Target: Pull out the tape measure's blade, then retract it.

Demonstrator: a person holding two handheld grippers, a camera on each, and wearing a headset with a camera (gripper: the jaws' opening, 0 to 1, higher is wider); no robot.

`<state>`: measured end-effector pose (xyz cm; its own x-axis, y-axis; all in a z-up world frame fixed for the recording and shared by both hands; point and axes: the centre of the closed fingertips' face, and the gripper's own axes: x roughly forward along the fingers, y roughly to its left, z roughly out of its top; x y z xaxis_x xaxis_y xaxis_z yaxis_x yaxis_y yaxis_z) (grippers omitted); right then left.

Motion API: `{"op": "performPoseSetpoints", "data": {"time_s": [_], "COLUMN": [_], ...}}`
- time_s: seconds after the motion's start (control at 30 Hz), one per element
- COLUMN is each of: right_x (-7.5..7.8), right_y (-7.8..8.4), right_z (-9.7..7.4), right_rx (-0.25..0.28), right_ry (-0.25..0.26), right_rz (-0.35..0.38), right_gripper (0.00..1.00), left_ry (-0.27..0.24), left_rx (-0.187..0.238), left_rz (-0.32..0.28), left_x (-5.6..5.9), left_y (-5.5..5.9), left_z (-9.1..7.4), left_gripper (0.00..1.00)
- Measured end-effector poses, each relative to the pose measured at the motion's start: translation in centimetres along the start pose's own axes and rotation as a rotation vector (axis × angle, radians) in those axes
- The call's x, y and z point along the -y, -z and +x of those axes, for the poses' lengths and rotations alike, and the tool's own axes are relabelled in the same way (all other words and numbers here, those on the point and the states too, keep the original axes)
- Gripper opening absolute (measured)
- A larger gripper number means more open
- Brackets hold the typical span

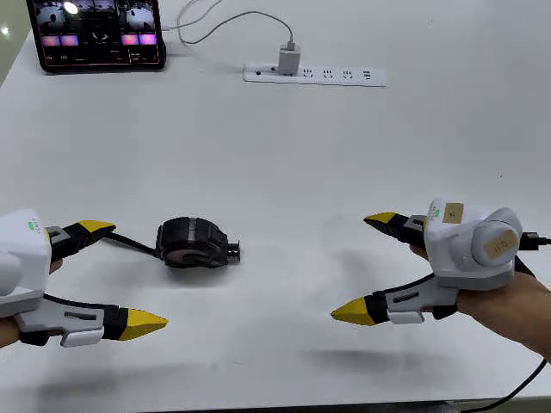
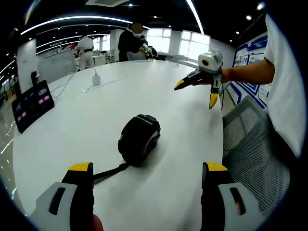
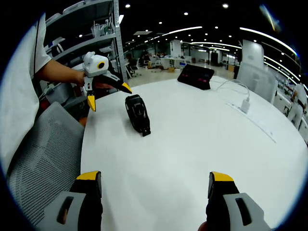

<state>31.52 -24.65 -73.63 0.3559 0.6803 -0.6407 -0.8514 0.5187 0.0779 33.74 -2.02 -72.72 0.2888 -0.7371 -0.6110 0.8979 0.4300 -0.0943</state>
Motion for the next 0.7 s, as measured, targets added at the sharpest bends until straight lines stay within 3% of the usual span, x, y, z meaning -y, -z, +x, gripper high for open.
{"op": "performPoseSetpoints", "data": {"time_s": [0.4, 0.7], "right_x": [0.3, 0.8], "right_y": [-1.3, -1.9], "right_z": [2.6, 4.0], "right_rx": [-0.019, -0.021], "right_ry": [-0.051, -0.054], "right_rz": [-0.052, -0.088], "right_gripper": [0.88, 0.76], "left_ry": [0.029, 0.037], "left_rx": [-0.038, -0.078], "left_rz": [0.069, 0.114], "left_x": [-0.8, -1.8], "left_y": [-0.5, -0.4], "left_z": [1.4, 2.4], "left_gripper": [0.82, 0.68]}}
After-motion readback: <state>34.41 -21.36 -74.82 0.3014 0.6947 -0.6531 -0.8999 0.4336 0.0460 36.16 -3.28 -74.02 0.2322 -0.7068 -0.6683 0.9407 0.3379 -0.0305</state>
